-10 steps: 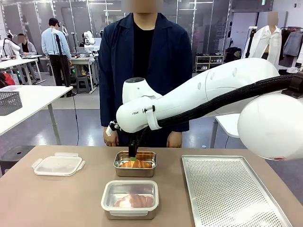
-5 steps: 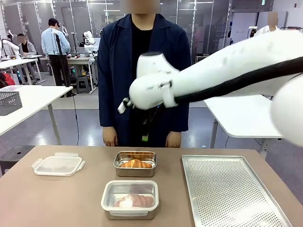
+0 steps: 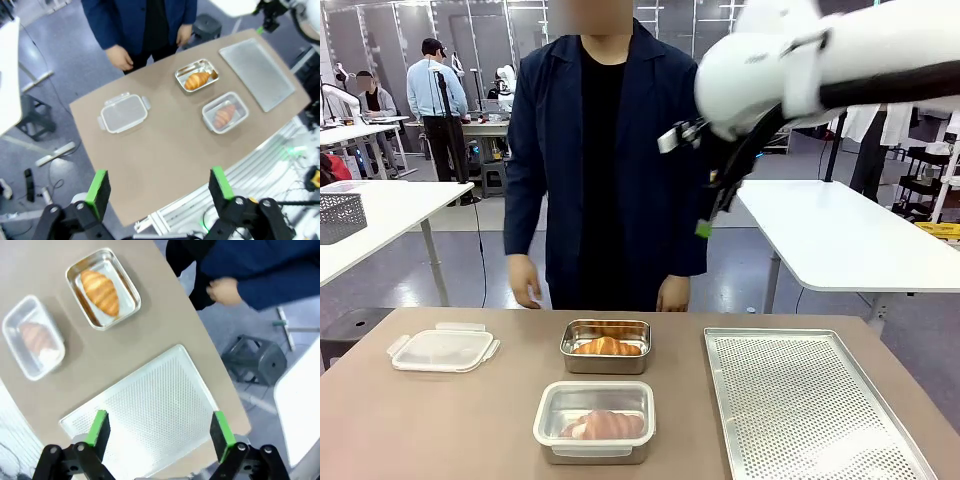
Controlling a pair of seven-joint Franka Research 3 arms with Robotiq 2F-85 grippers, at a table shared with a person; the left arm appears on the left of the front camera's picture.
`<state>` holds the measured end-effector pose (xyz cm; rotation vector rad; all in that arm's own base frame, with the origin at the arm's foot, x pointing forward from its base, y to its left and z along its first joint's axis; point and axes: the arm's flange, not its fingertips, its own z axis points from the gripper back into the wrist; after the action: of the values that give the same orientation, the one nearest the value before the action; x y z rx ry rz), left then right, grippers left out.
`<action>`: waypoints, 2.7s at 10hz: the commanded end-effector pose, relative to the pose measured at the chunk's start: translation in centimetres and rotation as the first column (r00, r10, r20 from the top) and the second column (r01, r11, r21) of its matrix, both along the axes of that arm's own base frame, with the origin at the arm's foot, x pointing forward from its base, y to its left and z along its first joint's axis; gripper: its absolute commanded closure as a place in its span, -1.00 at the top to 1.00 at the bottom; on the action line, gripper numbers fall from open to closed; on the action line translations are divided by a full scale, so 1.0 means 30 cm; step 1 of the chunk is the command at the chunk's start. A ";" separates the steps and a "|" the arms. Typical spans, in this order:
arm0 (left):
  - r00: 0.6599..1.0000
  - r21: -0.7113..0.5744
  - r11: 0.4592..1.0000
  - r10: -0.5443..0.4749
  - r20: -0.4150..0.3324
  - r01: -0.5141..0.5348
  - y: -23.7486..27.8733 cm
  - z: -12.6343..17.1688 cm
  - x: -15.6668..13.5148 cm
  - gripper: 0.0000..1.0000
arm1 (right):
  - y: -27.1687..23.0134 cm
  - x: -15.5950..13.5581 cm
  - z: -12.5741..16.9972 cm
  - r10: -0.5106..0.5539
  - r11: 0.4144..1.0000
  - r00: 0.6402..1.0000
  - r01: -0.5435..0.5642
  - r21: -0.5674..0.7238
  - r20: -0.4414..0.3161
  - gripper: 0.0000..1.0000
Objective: Place the bread into the airtight container.
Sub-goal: Pick up a Butter Roll and place it into an empty Airtight Container.
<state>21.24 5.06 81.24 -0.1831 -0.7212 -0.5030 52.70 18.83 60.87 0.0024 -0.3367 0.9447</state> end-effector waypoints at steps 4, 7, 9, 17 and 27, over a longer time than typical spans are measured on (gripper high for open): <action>1.000 0.009 1.000 -0.007 0.001 0.007 -0.002 0.001 -0.001 1.00 | -0.379 -0.411 0.255 -0.314 0.947 0.946 0.307 0.090 0.081 1.00; 1.000 0.009 1.000 -0.007 0.001 0.007 -0.002 0.001 -0.001 1.00 | -0.505 -0.630 0.408 -0.346 0.921 0.933 0.318 0.224 0.098 1.00; 1.000 0.009 1.000 -0.007 0.001 0.007 -0.002 0.001 -0.001 1.00 | -0.521 -0.739 0.476 -0.348 0.912 0.932 0.312 0.266 0.102 1.00; 1.000 0.009 1.000 -0.007 0.001 0.007 -0.002 0.001 -0.001 1.00 | -0.526 -0.785 0.522 -0.335 0.923 0.933 0.297 0.244 0.132 1.00; 1.000 0.009 1.000 -0.007 0.001 0.007 -0.002 0.001 -0.001 1.00 | -0.526 -0.785 0.522 -0.335 0.923 0.933 0.297 0.244 0.132 1.00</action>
<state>21.24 5.05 81.24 -0.1829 -0.7211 -0.5031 28.98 3.31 76.62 0.0717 -0.5837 0.5845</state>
